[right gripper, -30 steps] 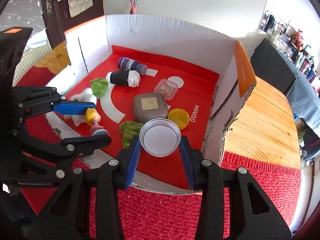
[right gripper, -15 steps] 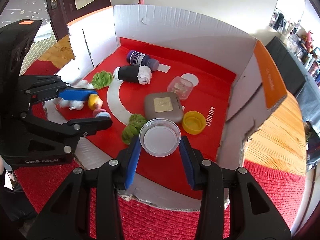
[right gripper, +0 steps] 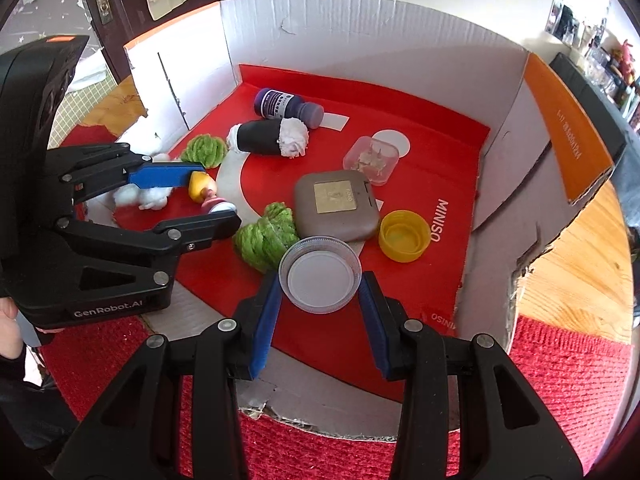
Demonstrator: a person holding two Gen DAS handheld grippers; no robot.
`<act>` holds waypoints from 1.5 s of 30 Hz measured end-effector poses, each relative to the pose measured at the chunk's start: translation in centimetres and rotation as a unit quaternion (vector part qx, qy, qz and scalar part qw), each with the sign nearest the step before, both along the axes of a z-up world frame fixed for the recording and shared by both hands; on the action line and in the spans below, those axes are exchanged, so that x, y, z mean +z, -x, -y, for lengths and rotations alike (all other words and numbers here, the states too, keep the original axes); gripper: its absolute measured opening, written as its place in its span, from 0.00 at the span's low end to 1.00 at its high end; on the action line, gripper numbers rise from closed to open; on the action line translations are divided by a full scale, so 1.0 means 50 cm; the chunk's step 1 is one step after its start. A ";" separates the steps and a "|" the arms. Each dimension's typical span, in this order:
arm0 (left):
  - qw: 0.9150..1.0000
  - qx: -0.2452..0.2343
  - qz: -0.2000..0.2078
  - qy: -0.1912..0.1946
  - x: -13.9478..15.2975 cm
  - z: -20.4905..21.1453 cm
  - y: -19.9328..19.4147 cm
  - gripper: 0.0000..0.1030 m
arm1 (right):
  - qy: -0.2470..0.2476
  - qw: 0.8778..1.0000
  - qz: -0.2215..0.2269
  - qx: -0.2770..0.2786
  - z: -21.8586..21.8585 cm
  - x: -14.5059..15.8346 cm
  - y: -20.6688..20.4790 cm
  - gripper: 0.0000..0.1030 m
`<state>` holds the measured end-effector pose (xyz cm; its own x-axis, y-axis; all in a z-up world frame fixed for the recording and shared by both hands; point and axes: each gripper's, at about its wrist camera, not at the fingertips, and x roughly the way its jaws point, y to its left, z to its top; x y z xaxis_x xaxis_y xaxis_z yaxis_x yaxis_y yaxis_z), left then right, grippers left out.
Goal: Organize objects
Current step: 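Lower the doll figurine and clear lid onto the red mat, then open the left tool releasing the figurine while the right tool releases the clear lid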
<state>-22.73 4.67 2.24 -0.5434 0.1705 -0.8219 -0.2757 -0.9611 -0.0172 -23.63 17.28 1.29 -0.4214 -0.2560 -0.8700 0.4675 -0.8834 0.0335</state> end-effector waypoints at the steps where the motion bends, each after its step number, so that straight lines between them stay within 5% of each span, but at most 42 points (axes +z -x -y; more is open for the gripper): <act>1: 1.000 0.001 0.000 -0.001 0.000 0.000 0.000 0.51 | 0.000 1.000 -0.001 0.000 0.000 0.000 -0.001 0.37; 27: 1.000 0.012 -0.020 0.011 0.015 0.003 -0.016 0.54 | 0.017 1.000 -0.008 -0.006 -0.005 0.007 -0.007 0.38; 45: 0.994 0.083 -0.066 0.000 0.041 0.044 -0.069 0.70 | 0.068 0.995 -0.051 -0.044 -0.026 0.031 -0.057 0.60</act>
<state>-19.28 2.46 4.29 -0.6677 0.0688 -0.7412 -0.1123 -0.9936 0.0089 -20.80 18.56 2.85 -0.5327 -0.3270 -0.7806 0.3953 -0.9117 0.1121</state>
